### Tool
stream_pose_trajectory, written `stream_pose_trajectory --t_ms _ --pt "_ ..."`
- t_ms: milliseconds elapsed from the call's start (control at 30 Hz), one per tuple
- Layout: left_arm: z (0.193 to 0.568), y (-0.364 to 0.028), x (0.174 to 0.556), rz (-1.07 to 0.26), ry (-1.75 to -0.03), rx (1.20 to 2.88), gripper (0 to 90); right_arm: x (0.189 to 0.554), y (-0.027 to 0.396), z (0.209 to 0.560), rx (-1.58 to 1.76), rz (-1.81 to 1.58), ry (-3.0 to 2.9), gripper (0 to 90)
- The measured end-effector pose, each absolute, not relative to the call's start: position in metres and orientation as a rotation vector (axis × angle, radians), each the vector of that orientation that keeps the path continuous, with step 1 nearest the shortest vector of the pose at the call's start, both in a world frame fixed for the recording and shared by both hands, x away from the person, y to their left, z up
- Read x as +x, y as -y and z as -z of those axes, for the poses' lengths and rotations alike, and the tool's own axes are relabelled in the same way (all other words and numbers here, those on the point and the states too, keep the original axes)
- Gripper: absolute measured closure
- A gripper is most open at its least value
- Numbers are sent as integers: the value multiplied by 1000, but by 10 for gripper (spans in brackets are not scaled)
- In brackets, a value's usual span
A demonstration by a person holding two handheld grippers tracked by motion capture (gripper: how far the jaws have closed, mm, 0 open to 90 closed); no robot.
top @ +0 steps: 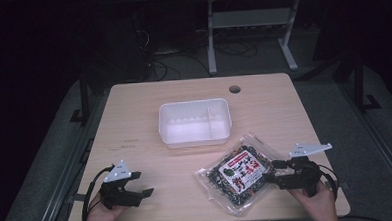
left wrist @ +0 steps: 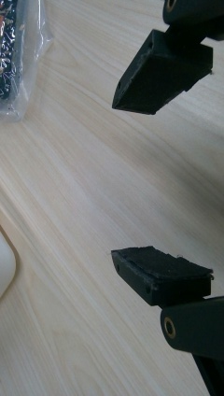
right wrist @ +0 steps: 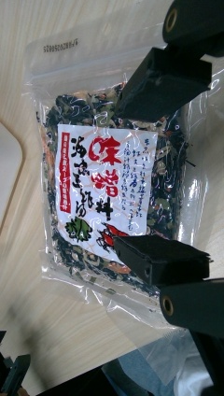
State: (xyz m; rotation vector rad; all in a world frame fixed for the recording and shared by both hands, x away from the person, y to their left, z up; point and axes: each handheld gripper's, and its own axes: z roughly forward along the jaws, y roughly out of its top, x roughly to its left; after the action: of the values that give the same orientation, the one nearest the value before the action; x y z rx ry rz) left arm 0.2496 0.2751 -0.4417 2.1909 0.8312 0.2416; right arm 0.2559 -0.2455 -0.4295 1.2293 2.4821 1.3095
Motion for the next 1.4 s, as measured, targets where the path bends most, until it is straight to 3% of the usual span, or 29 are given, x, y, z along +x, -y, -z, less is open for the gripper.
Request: stream_pose_trajectory --t_ms 567,967,1000,1300,1400 --pt "430 -236 259 -177 -726 2195 261 263 256 424 1263 -1305 -2434 283" --pt "426 -166 281 -83 -586 2245 421 287 268 419 1315 -1290 -2396 269" --pt "426 -159 283 -79 -575 2249 465 290 272 421 1339 -1277 -2395 273" --pt "429 -119 298 -60 -546 2271 521 293 287 428 1448 -1226 -2378 294" --pt "432 -108 302 -47 -544 2308 614 294 293 432 1499 -1202 -2359 313"
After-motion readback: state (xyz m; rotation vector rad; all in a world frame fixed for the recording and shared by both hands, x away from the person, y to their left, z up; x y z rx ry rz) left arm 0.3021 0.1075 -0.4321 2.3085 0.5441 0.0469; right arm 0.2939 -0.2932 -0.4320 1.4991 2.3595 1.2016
